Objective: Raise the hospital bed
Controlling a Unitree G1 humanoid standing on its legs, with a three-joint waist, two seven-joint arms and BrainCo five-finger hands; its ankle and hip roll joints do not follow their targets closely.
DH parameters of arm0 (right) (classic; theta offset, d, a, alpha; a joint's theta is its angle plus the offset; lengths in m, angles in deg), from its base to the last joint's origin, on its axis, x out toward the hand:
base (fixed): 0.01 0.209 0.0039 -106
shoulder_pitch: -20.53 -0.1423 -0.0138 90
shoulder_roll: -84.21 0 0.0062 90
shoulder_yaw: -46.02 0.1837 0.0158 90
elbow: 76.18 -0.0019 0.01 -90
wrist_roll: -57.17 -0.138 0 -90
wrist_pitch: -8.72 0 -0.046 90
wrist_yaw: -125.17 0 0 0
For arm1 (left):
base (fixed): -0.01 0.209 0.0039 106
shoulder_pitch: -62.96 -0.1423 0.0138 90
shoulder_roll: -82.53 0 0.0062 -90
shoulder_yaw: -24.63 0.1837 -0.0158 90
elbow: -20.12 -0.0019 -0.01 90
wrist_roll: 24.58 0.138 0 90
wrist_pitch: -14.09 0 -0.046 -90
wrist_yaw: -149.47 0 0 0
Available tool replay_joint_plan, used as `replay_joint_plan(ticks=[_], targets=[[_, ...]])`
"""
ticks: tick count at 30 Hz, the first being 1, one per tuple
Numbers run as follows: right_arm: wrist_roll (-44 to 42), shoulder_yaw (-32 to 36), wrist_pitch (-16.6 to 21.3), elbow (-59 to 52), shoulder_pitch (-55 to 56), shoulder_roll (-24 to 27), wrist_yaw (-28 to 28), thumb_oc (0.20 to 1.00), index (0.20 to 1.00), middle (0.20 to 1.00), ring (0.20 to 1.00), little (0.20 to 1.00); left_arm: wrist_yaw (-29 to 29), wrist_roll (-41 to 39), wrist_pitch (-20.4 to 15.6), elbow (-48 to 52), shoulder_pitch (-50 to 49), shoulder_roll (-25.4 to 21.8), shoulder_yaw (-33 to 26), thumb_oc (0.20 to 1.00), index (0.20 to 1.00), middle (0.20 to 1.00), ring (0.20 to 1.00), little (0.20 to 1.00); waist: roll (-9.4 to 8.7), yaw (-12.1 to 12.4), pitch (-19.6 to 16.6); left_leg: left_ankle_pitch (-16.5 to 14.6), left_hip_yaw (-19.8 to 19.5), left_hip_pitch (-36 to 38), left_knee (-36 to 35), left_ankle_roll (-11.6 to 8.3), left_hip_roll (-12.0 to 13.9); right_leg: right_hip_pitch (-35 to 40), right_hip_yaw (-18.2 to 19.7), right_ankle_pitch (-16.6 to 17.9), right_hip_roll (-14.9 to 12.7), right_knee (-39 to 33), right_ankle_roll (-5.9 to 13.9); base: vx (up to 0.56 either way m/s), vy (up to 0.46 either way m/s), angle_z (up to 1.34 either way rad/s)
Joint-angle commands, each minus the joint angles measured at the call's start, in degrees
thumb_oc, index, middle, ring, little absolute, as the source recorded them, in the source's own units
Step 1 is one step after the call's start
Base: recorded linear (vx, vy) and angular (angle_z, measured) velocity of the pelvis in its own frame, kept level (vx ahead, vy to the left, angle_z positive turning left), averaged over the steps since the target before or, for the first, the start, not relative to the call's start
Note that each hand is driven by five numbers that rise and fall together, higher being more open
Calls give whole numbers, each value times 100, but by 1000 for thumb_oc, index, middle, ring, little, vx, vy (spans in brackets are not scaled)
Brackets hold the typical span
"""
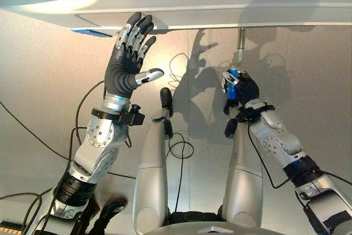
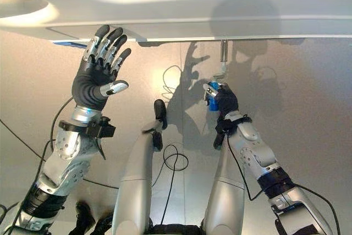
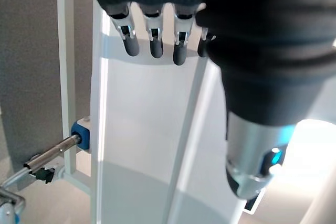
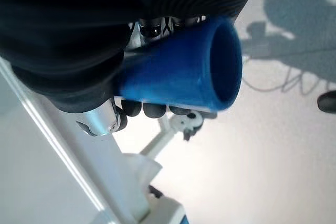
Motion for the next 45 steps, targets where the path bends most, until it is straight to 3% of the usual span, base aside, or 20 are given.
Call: replay_joint_plan(ticks=[1,10,13,23,31,34,45], targets=[[76,1858,1572,-853,-1133,758,-492,200,200,200,200,200,-173,-11,-406,598,58,38,-168,1000,1000,1000,1000,1000,21,-116,-177,540,-204,378,-822,-224,146,312,16,-200,-20,234,263,10,-16,-6],[436,2174,1582,-384,-1237,1184,-829,200,200,200,200,200,-197,-32,-443,682,6,-1,-249,1000,1000,1000,1000,1000,-7,-142,-177,518,-198,360,-793,-236,160,278,60,-214,6,252,251,2,-3,-2],[651,2384,1524,236,-1296,1457,-1117,200,200,200,200,200,-195,-20,-454,744,-64,-30,-269,1000,1000,1000,1000,1000,-42,-163,-177,508,-209,313,-752,-252,169,231,69,-221,3,284,248,0,0,0],[1054,2299,1349,1125,-1654,1916,-1371,200,200,200,200,200,-236,-90,-498,766,-117,-88,-259,1000,1000,1000,1000,1000,-26,-142,-177,505,-199,310,-786,-249,174,172,105,-233,40,347,237,1,0,0],[1329,1927,1134,1924,-2137,2323,-1491,200,200,200,200,200,-275,-82,-505,758,-102,-222,-124,1000,1000,1000,1000,1000,-27,-131,-177,498,-178,297,-800,-247,184,112,137,-230,58,350,231,1,0,0],[1751,1441,780,3007,-2533,2563,-1514,200,200,200,200,200,-320,-63,-526,737,-40,-363,95,1000,1000,1000,1000,1000,13,-96,-177,504,-168,240,-784,-230,188,48,150,-227,64,379,217,0,0,0],[2157,770,384,4266,-3032,2265,-1454,200,200,200,200,200,-276,-27,-506,712,153,-311,341,1000,1000,1000,1000,1000,130,-60,-177,508,-169,35,-715,-208,147,-164,152,-251,50,506,182,0,0,-1]])
